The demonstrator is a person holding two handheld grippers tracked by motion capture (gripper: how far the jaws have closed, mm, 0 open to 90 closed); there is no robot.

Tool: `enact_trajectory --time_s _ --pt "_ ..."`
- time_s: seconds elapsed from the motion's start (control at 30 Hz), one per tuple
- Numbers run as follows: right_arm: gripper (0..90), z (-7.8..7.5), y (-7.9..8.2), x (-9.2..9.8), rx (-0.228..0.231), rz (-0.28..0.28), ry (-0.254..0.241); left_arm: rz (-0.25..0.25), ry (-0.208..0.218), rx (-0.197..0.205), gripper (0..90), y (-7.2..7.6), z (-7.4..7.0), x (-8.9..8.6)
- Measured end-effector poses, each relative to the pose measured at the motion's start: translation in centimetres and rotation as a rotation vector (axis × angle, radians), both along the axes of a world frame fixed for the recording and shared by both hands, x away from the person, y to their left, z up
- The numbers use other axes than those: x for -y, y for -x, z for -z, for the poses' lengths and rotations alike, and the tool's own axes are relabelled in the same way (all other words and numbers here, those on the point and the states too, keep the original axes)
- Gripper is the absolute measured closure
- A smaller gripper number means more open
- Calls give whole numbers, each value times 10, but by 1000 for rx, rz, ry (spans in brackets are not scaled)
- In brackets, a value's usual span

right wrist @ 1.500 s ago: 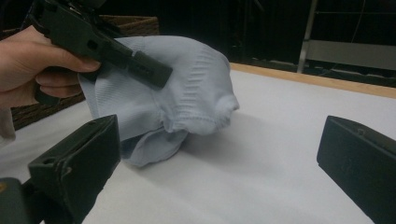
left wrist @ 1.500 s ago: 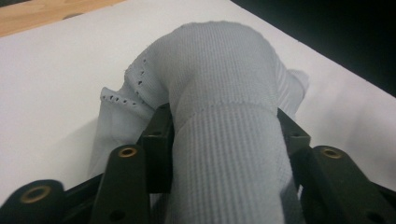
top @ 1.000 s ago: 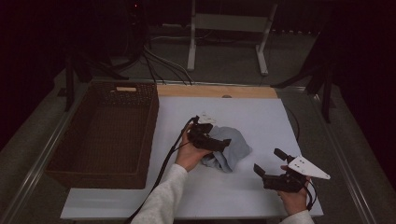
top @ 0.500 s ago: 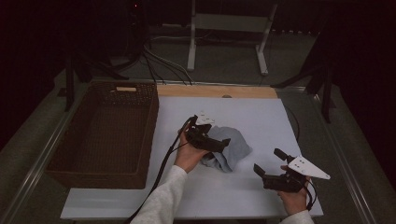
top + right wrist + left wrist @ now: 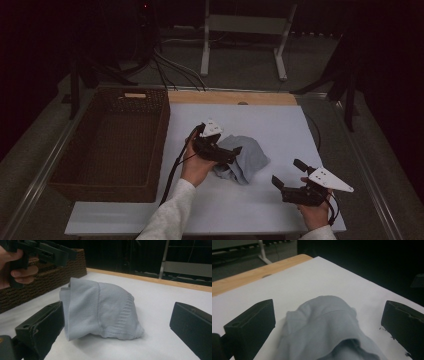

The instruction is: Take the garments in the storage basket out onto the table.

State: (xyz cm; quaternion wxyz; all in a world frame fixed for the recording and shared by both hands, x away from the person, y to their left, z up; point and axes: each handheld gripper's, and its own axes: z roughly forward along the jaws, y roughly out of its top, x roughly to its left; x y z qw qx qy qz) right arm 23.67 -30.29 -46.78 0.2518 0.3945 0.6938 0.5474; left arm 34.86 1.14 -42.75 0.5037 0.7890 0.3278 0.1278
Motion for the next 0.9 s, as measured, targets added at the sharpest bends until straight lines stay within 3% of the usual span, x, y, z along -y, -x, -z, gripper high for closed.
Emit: enact_trajectory --time_s 0.57,0.7,0.77,0.9 --pt "0 0 0 -1 2 -2 -2 -22 27 -5 3 11 -5 -31" --pt "0 0 -1 -1 -1 -4 0 -37 16 -13 3 12 -6 -41" --pt "0 0 0 -2 0 -6 2 -39 37 -28 3 13 -5 -45" --pt "0 0 -1 -1 0 -4 -1 -34 19 -24 2 17 -5 -50"
